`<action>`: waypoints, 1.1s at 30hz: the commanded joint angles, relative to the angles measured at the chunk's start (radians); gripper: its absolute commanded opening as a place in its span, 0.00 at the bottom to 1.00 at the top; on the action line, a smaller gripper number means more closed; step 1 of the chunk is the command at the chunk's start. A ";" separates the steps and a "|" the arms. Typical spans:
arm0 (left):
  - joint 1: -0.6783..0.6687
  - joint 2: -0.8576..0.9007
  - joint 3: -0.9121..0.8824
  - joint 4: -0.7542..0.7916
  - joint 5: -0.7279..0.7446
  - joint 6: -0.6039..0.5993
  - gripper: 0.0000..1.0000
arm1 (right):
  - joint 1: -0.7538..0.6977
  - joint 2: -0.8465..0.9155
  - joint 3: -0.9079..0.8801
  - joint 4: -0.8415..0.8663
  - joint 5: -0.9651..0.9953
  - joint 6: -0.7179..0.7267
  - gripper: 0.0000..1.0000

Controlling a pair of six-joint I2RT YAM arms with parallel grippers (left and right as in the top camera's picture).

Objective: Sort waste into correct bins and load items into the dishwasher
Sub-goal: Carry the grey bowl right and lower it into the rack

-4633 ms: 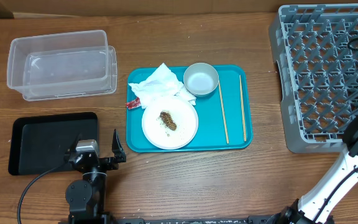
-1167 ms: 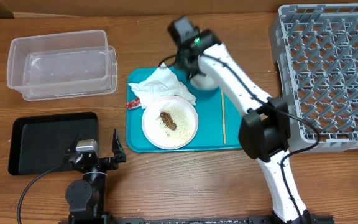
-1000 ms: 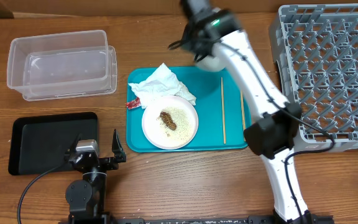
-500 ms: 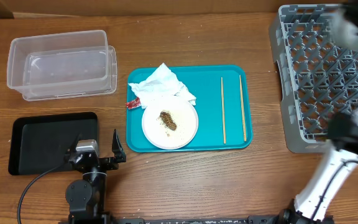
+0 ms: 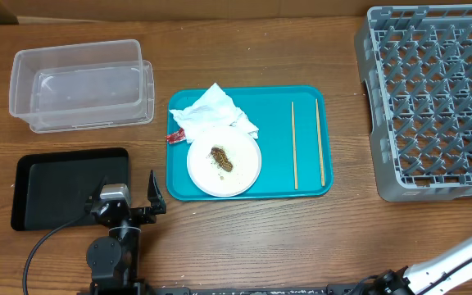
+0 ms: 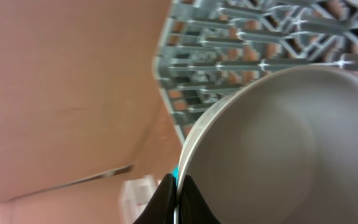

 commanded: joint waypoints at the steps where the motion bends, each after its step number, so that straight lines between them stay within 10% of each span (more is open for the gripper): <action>1: -0.009 0.000 -0.004 -0.001 0.000 0.015 1.00 | -0.040 -0.026 -0.127 0.077 -0.330 -0.140 0.04; 12: -0.009 0.000 -0.004 -0.001 0.000 0.015 1.00 | -0.005 -0.020 -0.420 0.467 -0.438 -0.035 0.04; 22: -0.009 0.000 -0.004 -0.001 0.000 0.015 1.00 | -0.057 -0.035 -0.418 0.494 -0.031 0.220 0.04; 28: -0.009 0.000 -0.004 -0.001 0.000 0.015 1.00 | -0.100 -0.122 -0.418 0.475 0.076 0.305 0.39; 33: -0.009 0.000 -0.003 -0.001 0.000 0.015 1.00 | -0.107 -0.256 -0.418 0.478 0.242 0.405 0.43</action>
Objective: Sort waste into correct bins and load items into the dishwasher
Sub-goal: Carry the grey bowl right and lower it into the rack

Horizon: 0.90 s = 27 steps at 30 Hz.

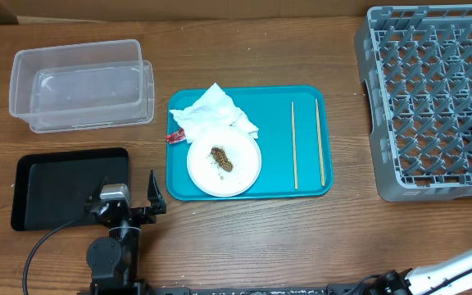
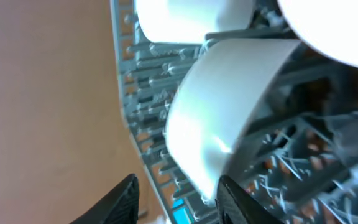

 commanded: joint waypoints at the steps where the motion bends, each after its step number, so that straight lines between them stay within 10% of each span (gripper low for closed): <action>1: -0.009 0.000 -0.004 -0.001 0.000 0.015 1.00 | 0.002 -0.192 0.008 0.018 0.156 0.105 0.43; 7: -0.009 0.000 -0.004 -0.001 0.000 0.015 1.00 | 0.053 -0.358 0.008 0.074 0.311 0.175 0.39; 12: -0.009 0.000 -0.004 -0.001 0.000 0.015 1.00 | 0.192 -0.348 -0.002 0.061 0.671 0.175 0.04; 27: -0.009 0.000 -0.004 -0.001 0.000 0.015 1.00 | 0.376 -0.128 -0.021 0.035 1.208 0.225 0.04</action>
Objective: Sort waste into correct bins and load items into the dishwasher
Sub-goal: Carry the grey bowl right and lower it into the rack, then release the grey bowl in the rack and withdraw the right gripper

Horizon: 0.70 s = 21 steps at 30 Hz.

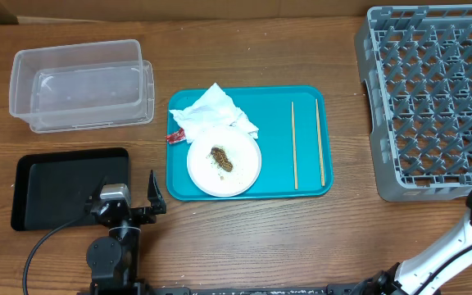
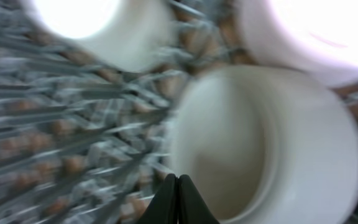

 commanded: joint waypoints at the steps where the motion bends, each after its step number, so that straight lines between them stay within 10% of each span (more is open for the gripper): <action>1: -0.009 0.000 -0.004 -0.001 0.000 0.015 1.00 | -0.019 -0.024 0.013 -0.016 0.153 0.066 0.04; 21: -0.009 0.000 -0.004 -0.001 0.000 0.015 1.00 | -0.027 -0.156 -0.016 -0.040 0.089 0.057 0.04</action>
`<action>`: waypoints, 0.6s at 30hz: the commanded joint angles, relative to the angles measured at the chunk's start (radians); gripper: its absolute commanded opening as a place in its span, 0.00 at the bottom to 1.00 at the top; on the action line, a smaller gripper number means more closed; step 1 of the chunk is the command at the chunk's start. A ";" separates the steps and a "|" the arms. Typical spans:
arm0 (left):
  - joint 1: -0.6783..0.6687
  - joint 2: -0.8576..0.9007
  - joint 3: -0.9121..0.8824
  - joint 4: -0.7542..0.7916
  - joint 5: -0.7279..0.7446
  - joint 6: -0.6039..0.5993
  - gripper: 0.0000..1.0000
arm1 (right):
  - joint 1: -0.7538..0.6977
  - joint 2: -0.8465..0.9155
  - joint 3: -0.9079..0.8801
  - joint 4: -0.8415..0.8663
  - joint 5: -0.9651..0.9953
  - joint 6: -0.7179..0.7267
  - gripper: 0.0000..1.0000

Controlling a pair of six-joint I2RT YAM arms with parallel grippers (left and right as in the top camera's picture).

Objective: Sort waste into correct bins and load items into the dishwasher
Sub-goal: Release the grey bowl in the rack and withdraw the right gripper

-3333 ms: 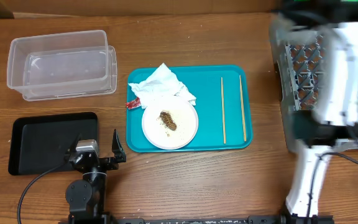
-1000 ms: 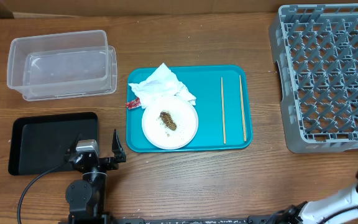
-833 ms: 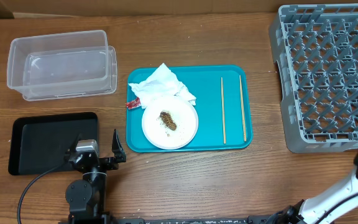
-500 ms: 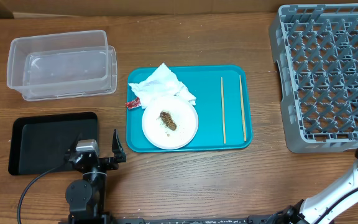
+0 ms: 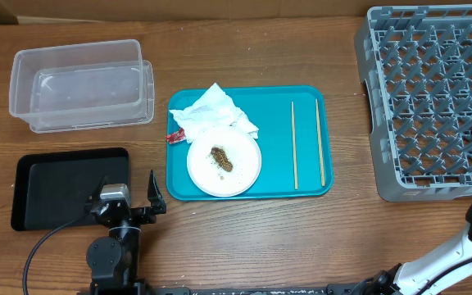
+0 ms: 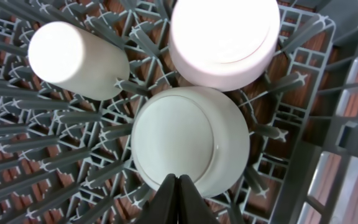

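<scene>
In the right wrist view my right gripper (image 6: 179, 199) is shut with nothing between its fingers, just over a white bowl (image 6: 190, 140) that lies bottom up in the grey dish rack (image 6: 36, 155). A second white bowl (image 6: 224, 40) and a white cup (image 6: 76, 59) lie beside it. Overhead, the rack (image 5: 416, 98) stands at the right. A teal tray (image 5: 277, 147) holds a crumpled napkin (image 5: 213, 111), a red wrapper (image 5: 175, 135), a white plate (image 5: 224, 161) with food scraps and two chopsticks (image 5: 294, 144). My left gripper (image 5: 142, 203) rests by the front edge, far from everything.
A clear plastic bin (image 5: 80, 86) stands at the back left and a black tray (image 5: 68, 187) at the front left. My right arm reaches in at the front right corner, below the rack.
The right gripper, still shut, has drawn back from the white bowl; the blur is gone and both neighbouring dishes show in full. Nothing on the teal tray or by the left arm has moved.
First my right gripper was shut on the rim of a white bowl beside the rack. Then it stood open with the bowl lying in the rack. After that it was shut and empty close over the bowl, and now it is farther back.
</scene>
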 commanded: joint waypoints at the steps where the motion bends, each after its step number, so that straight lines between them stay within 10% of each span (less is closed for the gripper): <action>1: -0.009 0.000 -0.004 -0.001 0.000 0.015 1.00 | 0.000 -0.021 -0.042 0.033 -0.009 -0.037 0.04; 18: -0.009 0.000 -0.003 -0.001 0.000 0.015 1.00 | -0.002 -0.061 -0.152 0.084 -0.023 -0.026 0.04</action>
